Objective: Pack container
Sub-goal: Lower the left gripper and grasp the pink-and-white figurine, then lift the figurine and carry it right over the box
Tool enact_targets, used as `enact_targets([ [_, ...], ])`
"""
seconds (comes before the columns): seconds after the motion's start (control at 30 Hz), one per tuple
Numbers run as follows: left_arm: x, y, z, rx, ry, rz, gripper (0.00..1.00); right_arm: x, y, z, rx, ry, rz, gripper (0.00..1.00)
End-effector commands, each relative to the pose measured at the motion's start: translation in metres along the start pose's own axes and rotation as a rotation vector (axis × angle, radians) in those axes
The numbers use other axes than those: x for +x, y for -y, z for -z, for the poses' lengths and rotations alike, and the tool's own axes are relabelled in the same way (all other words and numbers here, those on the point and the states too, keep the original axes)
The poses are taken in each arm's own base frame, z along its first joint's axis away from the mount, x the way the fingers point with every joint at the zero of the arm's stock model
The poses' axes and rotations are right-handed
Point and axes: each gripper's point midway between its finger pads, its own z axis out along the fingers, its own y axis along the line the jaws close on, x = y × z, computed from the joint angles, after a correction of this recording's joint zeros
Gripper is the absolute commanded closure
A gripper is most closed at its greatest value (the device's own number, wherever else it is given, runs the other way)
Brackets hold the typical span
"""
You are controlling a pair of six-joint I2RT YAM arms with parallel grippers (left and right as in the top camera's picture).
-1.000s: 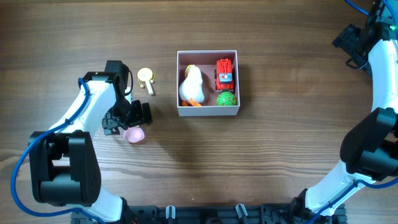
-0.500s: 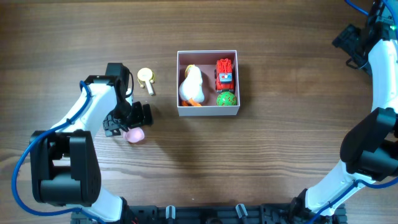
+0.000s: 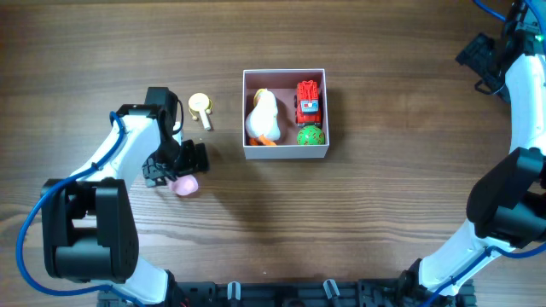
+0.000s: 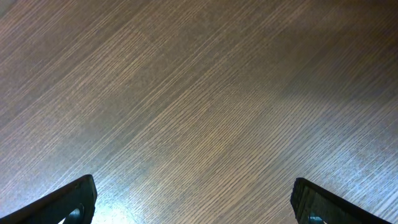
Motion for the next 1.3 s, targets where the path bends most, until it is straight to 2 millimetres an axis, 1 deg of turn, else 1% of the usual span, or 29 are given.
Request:
enact_targets([
  [0.0,0.003,-0.001,-0.003,0.005,-0.015,-0.017,0.22,-0.002,0.002,0.005,0.013,0.017,-0.013,0.0],
  [0.07,0.003,-0.001,-0.003,0.005,-0.015,-0.017,0.29,-0.002,0.002,0.005,0.013,0.017,-0.013,0.0],
  [0.3,0.003,-0.001,-0.003,0.005,-0.015,-0.016,0.64,-0.002,0.002,0.005,0.013,0.016,-0.012,0.0],
  [0.37,0.003,-0.001,-0.003,0.006,-0.015,-0.016,0.68,-0.002,0.002,0.005,0.013,0.017,-0.013,0.0],
  [0.5,0.002,0.0,-0.003,0.009,-0.015,-0.017,0.69,-0.002,0.002,0.005,0.013,0.017,-0.013,0.0],
  [0.6,0.0,0.001,0.002,0.011,-0.01,-0.017,0.76,-0.002,0.002,0.005,0.013,0.017,-0.013,0.0],
  [0.7,-0.009,0.005,0.019,0.016,0.008,-0.019,0.82,-0.002,0.002,0.005,0.013,0.017,-0.013,0.0],
  [0.77,-0.021,0.01,0.037,0.025,0.04,-0.021,0.88,-0.002,0.002,0.005,0.013,0.017,-0.013,0.0],
  [0.8,-0.026,0.012,0.046,0.03,0.057,-0.023,0.94,-0.002,0.002,0.005,0.013,0.017,-0.013,0.0],
  [0.83,-0.031,0.015,0.054,0.035,0.074,-0.024,0.96,-0.002,0.002,0.005,0.013,0.017,-0.013,0.0],
  [0.97,-0.052,0.024,0.093,0.059,0.152,-0.031,0.96,-0.002,0.002,0.005,0.013,0.017,-0.013,0.0],
  [1.1,-0.068,0.036,0.131,0.092,0.234,-0.046,0.96,-0.002,0.002,0.005,0.013,0.017,-0.013,0.0],
  [1.17,-0.073,0.048,0.151,0.122,0.279,-0.069,0.96,-0.002,0.002,0.005,0.013,0.017,-0.013,0.0],
  [1.23,-0.075,0.064,0.168,0.163,0.32,-0.106,0.96,-0.002,0.002,0.005,0.013,0.017,-0.013,0.0],
  [1.27,-0.075,0.078,0.179,0.192,0.346,-0.14,0.96,-0.002,0.002,0.005,0.013,0.017,-0.013,0.0],
])
